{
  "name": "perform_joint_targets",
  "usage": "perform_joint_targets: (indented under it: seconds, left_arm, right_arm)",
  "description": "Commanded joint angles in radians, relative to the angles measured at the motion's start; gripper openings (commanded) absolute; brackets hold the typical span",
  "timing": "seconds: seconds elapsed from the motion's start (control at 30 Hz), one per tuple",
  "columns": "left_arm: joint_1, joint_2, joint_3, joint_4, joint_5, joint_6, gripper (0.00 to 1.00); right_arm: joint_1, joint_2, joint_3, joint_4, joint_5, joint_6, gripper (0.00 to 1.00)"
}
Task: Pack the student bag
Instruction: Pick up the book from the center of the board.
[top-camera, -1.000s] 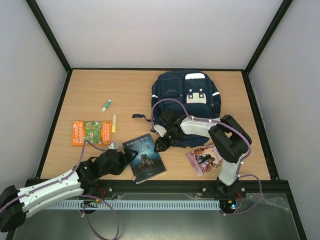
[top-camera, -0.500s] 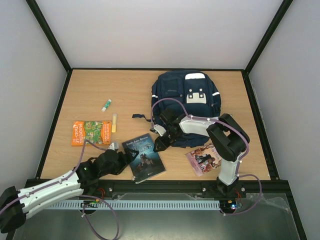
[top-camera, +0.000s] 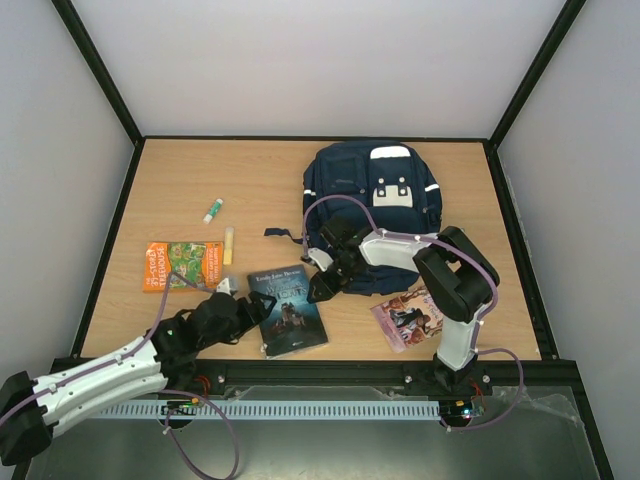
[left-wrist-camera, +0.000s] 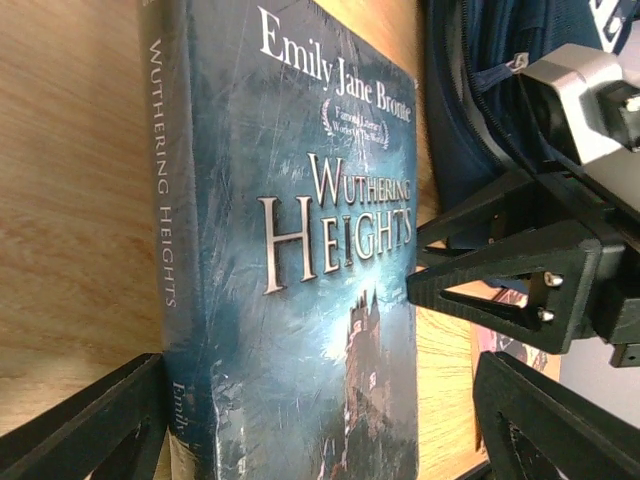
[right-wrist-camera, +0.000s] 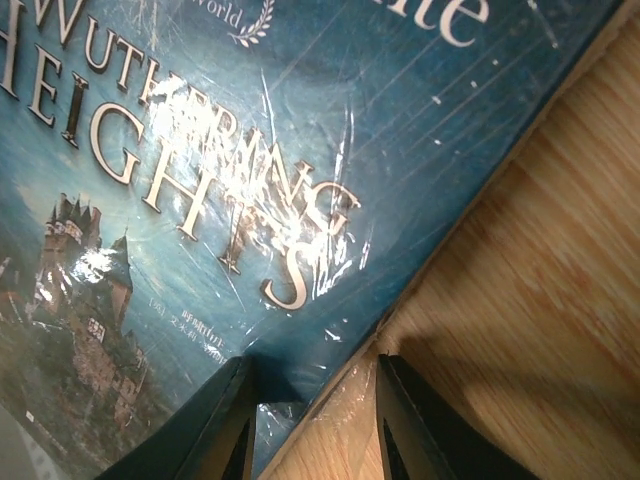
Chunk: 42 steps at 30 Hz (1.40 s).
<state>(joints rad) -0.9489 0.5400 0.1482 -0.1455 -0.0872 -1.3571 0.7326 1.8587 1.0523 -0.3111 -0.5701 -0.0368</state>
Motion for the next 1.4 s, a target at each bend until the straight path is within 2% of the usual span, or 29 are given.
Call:
perform_joint_targets:
  seconds: [0.0,0.17,0.3,0.5,0.63,0.93,1.13,1.37]
  left_arm:
    - [-0.012,-0.01,0.11,0.257,0.045,0.042,0.84]
    - [-0.032,-0.003,0.122,0.374,0.106,0.082,0.79]
    - [-0.047,0.064,0.228,0.15,0.038,0.067,0.82]
    - [-0.047,0.116,0.189,0.2,0.051,0.013,0.79]
    - [-0.046,0.139,0.203,0.112,-0.001,-0.029,0.77]
    - [-0.047,0.143,0.214,0.017,-0.071,-0.097,0.65]
    - [-0.047,0.16,0.203,0.029,-0.062,-0.123,0.51]
    - [-0.047,0.16,0.191,0.072,-0.037,-0.134,0.43]
  right_arm:
    - [0.019,0.058,-0.032,-0.016,0.094,-0.001,0.33]
    - [0.02,0.057,-0.034,-0.014,0.1,-0.002,0.35]
    - [0.019,0.053,-0.038,-0.008,0.11,-0.002,0.36]
    - [0.019,0.052,-0.037,-0.01,0.108,-0.003,0.38]
    - [0.018,0.045,-0.04,-0.01,0.108,-0.006,0.39]
    - [0.019,0.056,-0.034,-0.016,0.103,-0.011,0.4]
    - [0.018,0.057,-0.032,-0.017,0.102,-0.013,0.4]
    - [0.019,0.06,-0.031,-0.016,0.103,-0.011,0.41]
